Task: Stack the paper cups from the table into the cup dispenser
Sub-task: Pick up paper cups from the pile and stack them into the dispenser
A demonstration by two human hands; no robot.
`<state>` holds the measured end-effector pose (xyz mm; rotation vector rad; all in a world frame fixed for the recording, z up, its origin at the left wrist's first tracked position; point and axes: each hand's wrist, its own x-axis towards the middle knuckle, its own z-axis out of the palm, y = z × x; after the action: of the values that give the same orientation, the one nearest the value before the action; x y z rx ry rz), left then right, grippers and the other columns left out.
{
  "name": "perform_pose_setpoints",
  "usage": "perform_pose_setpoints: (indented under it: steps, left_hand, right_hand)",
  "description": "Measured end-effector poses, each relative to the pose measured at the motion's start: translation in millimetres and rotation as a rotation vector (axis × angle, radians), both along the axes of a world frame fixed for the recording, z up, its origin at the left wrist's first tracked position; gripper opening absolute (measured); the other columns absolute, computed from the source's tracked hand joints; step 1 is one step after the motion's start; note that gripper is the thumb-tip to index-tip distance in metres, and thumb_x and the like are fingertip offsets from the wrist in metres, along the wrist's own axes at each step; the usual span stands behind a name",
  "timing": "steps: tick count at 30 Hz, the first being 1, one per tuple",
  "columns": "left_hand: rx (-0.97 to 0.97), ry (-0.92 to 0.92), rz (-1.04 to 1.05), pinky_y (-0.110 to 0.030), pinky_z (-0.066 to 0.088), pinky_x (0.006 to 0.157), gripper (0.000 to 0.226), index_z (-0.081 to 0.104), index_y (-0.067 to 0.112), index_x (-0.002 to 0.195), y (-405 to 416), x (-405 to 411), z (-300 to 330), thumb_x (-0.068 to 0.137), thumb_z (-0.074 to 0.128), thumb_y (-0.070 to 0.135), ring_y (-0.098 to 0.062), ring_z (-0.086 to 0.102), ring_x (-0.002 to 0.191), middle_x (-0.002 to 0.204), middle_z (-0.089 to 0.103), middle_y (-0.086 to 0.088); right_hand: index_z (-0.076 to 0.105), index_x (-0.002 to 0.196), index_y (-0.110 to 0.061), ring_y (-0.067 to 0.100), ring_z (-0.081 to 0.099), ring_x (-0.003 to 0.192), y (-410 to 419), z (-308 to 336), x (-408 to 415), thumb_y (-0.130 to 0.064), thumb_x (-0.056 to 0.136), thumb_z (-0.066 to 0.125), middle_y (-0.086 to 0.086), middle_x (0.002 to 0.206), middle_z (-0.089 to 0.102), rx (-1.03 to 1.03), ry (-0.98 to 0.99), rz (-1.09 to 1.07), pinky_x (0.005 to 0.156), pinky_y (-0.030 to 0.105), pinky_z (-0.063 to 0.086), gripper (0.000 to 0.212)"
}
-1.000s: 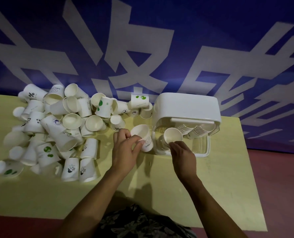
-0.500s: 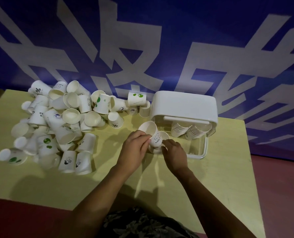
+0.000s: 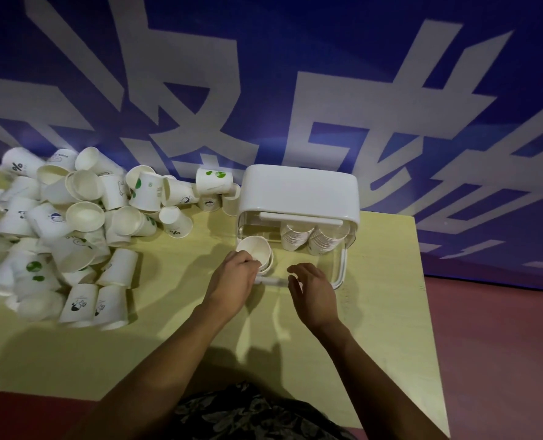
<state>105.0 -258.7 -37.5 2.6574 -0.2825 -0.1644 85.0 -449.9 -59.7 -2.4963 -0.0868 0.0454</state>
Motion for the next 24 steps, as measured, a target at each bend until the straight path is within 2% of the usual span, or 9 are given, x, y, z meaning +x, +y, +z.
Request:
perform_pose_setpoints:
  steps: [6,8,12,15,18,21,24]
  left_hand:
    - [0.036,0.153,0.003,-0.031,0.046,0.091,0.027,0.068,0.020,0.115,-9,11,-19,0.095,0.050,0.018,-0.021,0.050,0.111,0.116,0.061,0.001]
    - [0.018,0.122,0.002,-0.031,0.046,0.091,0.027,0.066,0.020,0.117,-11,11,-19,0.094,0.052,0.021,-0.020,0.051,0.112,0.118,0.060,0.002]
    - [-0.073,-0.015,0.084,-0.030,0.047,0.081,0.024,0.067,0.018,0.113,2,-2,-2,0.093,0.054,0.022,-0.019,0.053,0.105,0.115,0.060,0.003]
    - [-0.084,0.008,0.158,-0.026,0.046,0.078,0.023,0.065,0.024,0.112,34,-22,3,0.094,0.052,0.027,-0.014,0.054,0.101,0.111,0.060,0.008]
    - [-0.052,0.053,0.240,-0.030,0.048,0.082,0.026,0.063,0.025,0.116,83,-42,-1,0.094,0.051,0.030,-0.014,0.055,0.102,0.113,0.062,0.007]
    - [-0.007,0.072,0.346,-0.031,0.050,0.083,0.029,0.063,0.024,0.119,138,-58,-5,0.091,0.055,0.028,-0.017,0.058,0.103,0.115,0.063,0.004]
    - [-0.032,0.085,0.471,-0.031,0.051,0.079,0.025,0.067,0.022,0.111,190,-72,-8,0.087,0.061,0.023,-0.019,0.062,0.096,0.107,0.067,0.002]
  right_hand:
    - [0.070,0.105,-0.016,0.025,0.061,0.090,-3,2,-3,-0.019,0.091,0.061,0.000,0.101,0.068,-0.031,0.008,0.043,0.070,0.033,0.051,0.016]
    - [0.070,0.103,-0.016,0.025,0.060,0.088,0,5,-5,-0.022,0.092,0.062,0.000,0.099,0.069,-0.045,0.000,0.057,0.068,0.033,0.050,0.015]
    - [0.070,0.103,-0.017,0.024,0.060,0.089,17,10,-7,-0.024,0.092,0.063,0.000,0.098,0.069,-0.064,-0.030,0.085,0.069,0.033,0.050,0.015]
    - [0.071,0.102,-0.017,0.023,0.062,0.088,44,12,-9,-0.023,0.089,0.067,0.000,0.098,0.070,-0.060,-0.030,0.123,0.066,0.033,0.051,0.015]
    - [0.070,0.102,-0.018,0.021,0.064,0.088,79,12,-12,-0.023,0.088,0.068,-0.002,0.100,0.069,-0.026,0.030,0.181,0.066,0.033,0.052,0.016]
    - [0.070,0.104,-0.019,0.015,0.065,0.089,120,8,-14,-0.024,0.088,0.067,-0.005,0.103,0.069,0.014,0.126,0.211,0.070,0.032,0.053,0.016]
    - [0.069,0.105,-0.023,0.011,0.064,0.085,165,3,-20,-0.029,0.090,0.063,-0.007,0.102,0.067,0.037,0.250,0.201,0.072,0.028,0.050,0.017]
